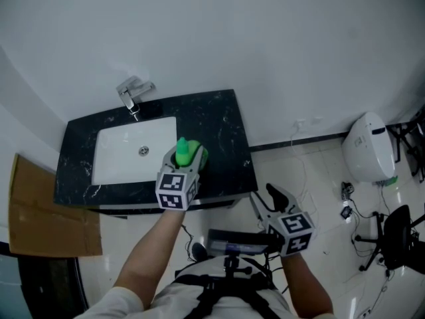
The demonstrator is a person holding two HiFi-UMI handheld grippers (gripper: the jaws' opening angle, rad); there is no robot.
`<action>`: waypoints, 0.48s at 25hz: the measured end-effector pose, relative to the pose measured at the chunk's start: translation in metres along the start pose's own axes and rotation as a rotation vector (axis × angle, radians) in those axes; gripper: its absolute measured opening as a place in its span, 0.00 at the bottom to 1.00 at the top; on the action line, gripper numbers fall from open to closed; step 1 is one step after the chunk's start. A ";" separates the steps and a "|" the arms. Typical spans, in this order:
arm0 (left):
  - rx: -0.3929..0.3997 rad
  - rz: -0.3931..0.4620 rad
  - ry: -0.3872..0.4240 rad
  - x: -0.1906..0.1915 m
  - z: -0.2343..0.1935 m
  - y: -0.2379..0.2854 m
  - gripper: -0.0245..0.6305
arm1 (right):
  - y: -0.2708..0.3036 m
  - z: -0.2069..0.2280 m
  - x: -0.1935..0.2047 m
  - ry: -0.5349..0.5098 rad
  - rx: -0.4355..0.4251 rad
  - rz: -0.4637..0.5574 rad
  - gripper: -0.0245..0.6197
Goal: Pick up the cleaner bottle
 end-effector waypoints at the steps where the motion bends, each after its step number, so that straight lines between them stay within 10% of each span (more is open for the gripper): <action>1: 0.003 0.008 -0.001 -0.003 0.001 -0.003 0.30 | 0.000 -0.001 0.000 -0.001 -0.002 0.001 0.34; 12: 0.026 0.094 -0.031 -0.031 0.006 -0.044 0.30 | 0.004 -0.009 -0.004 -0.015 -0.036 0.006 0.34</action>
Point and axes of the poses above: the fingertips, and each gripper's own axes: y forward along the fingers, z to its right, x out of its underside, the point moved 9 cm from there along -y, backward along the fingers, and after that the axes turned 10 degrees about -y, right-handed, at the moved point
